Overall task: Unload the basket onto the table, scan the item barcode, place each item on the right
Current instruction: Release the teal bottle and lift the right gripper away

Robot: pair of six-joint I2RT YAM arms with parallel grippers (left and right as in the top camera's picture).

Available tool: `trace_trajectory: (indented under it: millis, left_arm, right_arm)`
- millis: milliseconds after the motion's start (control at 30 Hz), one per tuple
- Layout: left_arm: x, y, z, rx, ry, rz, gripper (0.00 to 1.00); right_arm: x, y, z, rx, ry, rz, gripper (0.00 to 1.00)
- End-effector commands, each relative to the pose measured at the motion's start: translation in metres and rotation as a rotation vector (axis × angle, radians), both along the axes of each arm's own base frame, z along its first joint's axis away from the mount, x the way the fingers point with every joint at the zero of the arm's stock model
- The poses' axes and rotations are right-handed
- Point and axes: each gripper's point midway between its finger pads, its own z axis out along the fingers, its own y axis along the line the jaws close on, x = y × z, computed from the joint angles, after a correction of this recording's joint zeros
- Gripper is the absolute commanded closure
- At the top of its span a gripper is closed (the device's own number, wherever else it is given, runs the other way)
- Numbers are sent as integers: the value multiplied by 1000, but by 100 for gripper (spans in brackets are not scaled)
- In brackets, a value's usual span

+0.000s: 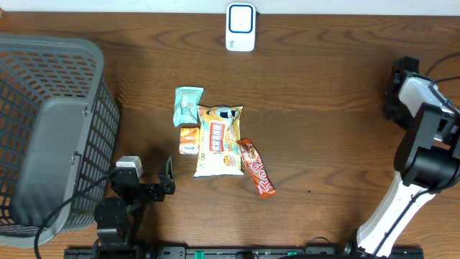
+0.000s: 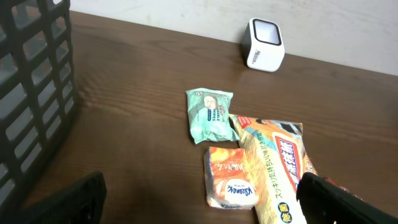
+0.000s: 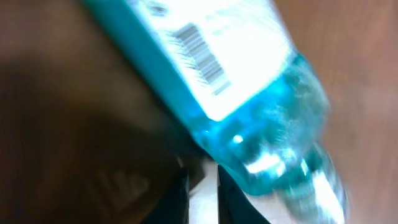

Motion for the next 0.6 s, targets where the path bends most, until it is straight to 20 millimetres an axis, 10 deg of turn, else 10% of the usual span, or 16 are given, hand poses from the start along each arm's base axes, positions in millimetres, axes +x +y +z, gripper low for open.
trace_trajectory:
  millis: [0, 267, 367, 567]
  left_arm:
    - [-2, -2, -12, -15, 38, -10, 2]
    - [-2, -2, -12, -15, 38, -10, 2]
    - [-2, -2, -12, -15, 38, -10, 2]
    - [-2, -2, -12, -15, 38, -10, 2]
  right_arm:
    - [-24, -21, 10, -73, 17, -100, 84]
    - [1, 2, 62, 38, -148, -33, 53]
    - [23, 47, 88, 217, -260, 105, 33]
    - [23, 150, 135, 442, -308, 328, 30]
